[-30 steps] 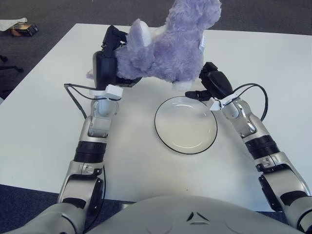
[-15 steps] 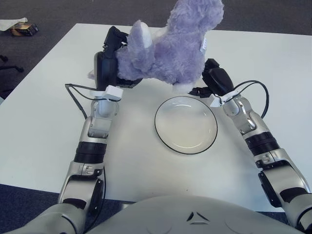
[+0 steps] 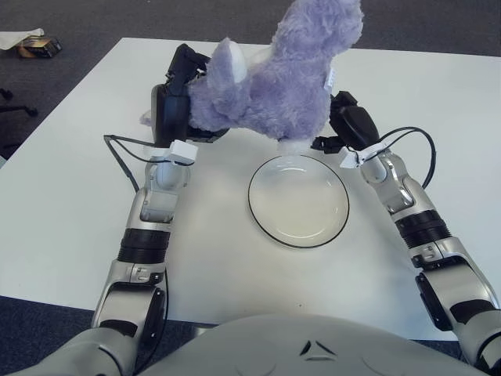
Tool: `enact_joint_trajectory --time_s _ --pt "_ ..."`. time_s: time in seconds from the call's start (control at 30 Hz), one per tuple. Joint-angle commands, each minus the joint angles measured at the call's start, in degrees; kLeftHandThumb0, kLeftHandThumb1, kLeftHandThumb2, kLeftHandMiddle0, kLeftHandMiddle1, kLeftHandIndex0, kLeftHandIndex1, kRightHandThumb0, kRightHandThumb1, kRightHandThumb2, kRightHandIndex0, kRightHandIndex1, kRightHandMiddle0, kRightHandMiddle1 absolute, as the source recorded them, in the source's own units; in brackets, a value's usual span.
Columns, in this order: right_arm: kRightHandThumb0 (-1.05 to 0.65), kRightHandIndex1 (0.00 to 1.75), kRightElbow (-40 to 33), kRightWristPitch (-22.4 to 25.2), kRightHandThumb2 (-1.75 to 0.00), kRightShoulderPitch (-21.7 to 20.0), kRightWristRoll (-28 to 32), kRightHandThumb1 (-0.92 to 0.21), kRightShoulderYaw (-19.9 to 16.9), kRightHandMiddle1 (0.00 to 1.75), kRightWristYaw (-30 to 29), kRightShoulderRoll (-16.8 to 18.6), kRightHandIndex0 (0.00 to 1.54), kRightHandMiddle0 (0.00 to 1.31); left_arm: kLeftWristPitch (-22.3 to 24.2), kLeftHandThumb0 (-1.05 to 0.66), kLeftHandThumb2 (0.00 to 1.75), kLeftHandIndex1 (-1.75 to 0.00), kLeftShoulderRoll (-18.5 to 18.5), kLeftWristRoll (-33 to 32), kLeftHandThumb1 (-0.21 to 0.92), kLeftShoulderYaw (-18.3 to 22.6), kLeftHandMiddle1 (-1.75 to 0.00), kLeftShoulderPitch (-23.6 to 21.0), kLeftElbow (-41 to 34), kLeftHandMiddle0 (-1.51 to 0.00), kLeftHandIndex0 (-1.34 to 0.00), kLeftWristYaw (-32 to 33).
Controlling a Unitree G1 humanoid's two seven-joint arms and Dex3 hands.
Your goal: Put the doll into the plate.
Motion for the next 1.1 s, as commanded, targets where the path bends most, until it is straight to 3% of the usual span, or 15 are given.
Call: enact_joint_trajectory --time_s 0.0,0.3,0.43,0.77,1.07 --pt "-0.35 1.48 0.4 0.7 -0.52 -2.1 0.7 -0.92 -1.0 1.75 0.0 -0.7 0.04 0.19 -1.0 0.00 1.75 -1.75 0.7 1.0 -0.06 0.4 -1.74 0.2 -0.1 -0.89 -0.67 0.8" --pt "-0.35 1.51 4.8 2.3 -0.52 -6.4 0.5 -0.92 -1.8 1.75 -0.5 -2.0 0.05 0.18 -2.5 0.00 1.75 -1.75 0.6 2.6 -0.06 0.2 -1.74 0.0 1.2 -0.89 -0.66 2.1" --pt "-0.35 1.59 14.7 5.1 -0.52 -13.1 1.9 -0.92 -3.4 1.75 -1.2 -2.9 0.03 0.19 -3.1 0.00 1.75 -1.75 -0.1 1.5 -0.06 -1.5 -1.75 0.7 3.6 -0.89 -0.67 0.8" --pt "-0.35 1.67 14.3 11.0 -0.51 -13.3 3.9 -0.92 -4.8 1.75 -1.2 -1.3 0.08 0.19 -3.6 0.00 1.75 -1.75 0.2 0.0 -0.06 -2.5 -1.73 1.1 4.9 -0.90 -0.67 -1.8" --pt "-0.35 1.64 29.3 8.0 -0.51 -16.2 6.0 -0.92 -4.6 1.75 -2.7 -1.8 0.13 0.19 -3.7 0.00 1.75 -1.75 0.5 0.8 -0.08 -2.8 -1.69 0.9 6.4 -0.92 -0.68 -2.4"
